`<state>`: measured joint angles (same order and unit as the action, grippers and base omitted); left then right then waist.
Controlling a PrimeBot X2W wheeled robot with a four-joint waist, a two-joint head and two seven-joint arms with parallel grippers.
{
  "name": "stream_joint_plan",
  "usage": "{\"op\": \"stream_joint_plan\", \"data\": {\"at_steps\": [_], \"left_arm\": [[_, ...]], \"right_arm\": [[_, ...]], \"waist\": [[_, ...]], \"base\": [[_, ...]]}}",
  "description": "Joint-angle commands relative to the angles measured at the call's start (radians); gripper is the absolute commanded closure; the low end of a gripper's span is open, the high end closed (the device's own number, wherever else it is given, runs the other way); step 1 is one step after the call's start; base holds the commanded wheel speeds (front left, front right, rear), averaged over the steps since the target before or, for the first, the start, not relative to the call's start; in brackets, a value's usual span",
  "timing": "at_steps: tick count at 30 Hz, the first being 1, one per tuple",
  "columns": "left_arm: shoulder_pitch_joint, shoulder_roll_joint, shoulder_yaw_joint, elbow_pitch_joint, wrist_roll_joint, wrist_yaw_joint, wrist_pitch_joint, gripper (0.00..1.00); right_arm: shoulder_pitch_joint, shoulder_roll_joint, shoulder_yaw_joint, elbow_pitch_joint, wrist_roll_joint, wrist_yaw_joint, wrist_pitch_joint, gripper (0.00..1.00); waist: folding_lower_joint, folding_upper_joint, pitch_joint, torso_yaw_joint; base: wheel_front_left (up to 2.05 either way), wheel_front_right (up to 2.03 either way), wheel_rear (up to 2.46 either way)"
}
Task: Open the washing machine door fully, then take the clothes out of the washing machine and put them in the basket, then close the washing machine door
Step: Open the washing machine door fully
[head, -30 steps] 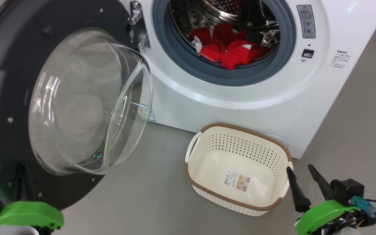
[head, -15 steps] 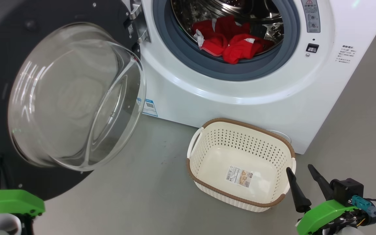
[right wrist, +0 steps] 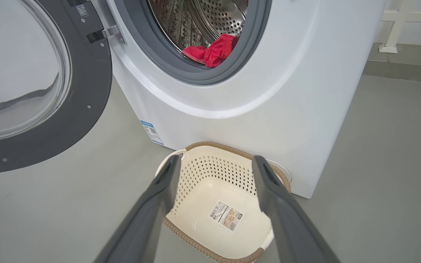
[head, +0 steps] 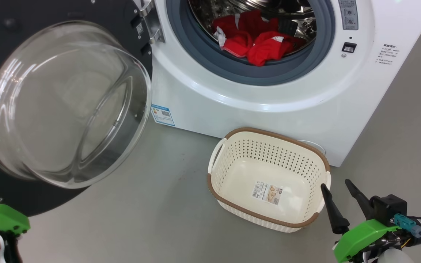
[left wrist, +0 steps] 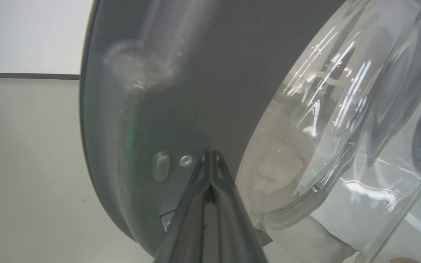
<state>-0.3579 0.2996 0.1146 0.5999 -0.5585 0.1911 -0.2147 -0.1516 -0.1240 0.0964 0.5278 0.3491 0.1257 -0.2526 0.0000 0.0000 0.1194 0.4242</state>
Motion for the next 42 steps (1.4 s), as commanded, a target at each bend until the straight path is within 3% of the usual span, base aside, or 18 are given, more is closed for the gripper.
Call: {"op": "stream_joint_plan", "data": {"at_steps": [1,14,24,25,28,29,30,36,42], "left_arm": [[-0.05,0.065,0.05,0.001,-0.007,-0.006,-0.014,1.0],[-0.12,0.063,0.077,0.095,-0.039,-0.036,-0.036,1.0],[-0.006,0.061,0.106,-0.104,-0.016,-0.018,-0.045,0.98],[0.04,0.068,0.108,-0.201,-0.009,-0.009,-0.035,0.61],[0.087,0.068,0.101,-0.317,0.001,0.016,0.002,0.51],[0.118,0.074,0.091,-0.401,0.013,0.028,0.026,0.11],[0.13,0.074,0.086,-0.443,0.016,0.031,0.038,0.0],[0.177,0.09,0.044,-0.631,0.052,0.034,0.076,0.0],[0.18,0.068,-0.032,-0.695,0.03,-0.04,0.071,0.0]], "right_arm": [[-0.028,-0.01,0.026,-0.017,-0.007,0.005,-0.009,0.0],[-0.057,0.0,0.007,-0.001,-0.015,0.005,-0.009,0.0],[-0.046,0.035,-0.016,-0.005,0.003,0.005,-0.009,0.0],[-0.038,0.044,-0.027,-0.015,0.005,0.005,-0.009,0.0],[-0.03,0.052,-0.042,-0.028,0.006,0.005,-0.009,0.0],[-0.023,0.056,-0.053,-0.034,0.007,0.005,-0.009,0.0],[-0.02,0.058,-0.058,-0.037,0.007,0.005,-0.009,0.0],[-0.008,0.064,-0.078,-0.066,-0.006,0.005,-0.009,0.0],[-0.01,0.066,-0.086,-0.109,-0.017,0.005,-0.009,0.0]], "waist": [[0.0,0.0,0.003,-0.001],[0.0,0.0,0.012,-0.02],[0.0,0.0,-0.042,-0.059],[0.0,0.0,-0.059,-0.078],[0.0,0.0,-0.078,-0.102],[0.0,0.0,-0.089,-0.122],[0.0,0.0,-0.094,-0.131],[0.0,0.0,-0.108,-0.197],[0.0,0.0,-0.115,-0.267]], "base": [[0.0,0.0,0.0],[0.0,0.0,0.0],[0.0,0.0,0.0],[0.0,0.0,0.0],[0.0,0.0,0.0],[0.0,0.0,0.0],[0.0,0.0,0.0],[0.0,0.0,0.0],[0.0,0.0,0.0]]}}
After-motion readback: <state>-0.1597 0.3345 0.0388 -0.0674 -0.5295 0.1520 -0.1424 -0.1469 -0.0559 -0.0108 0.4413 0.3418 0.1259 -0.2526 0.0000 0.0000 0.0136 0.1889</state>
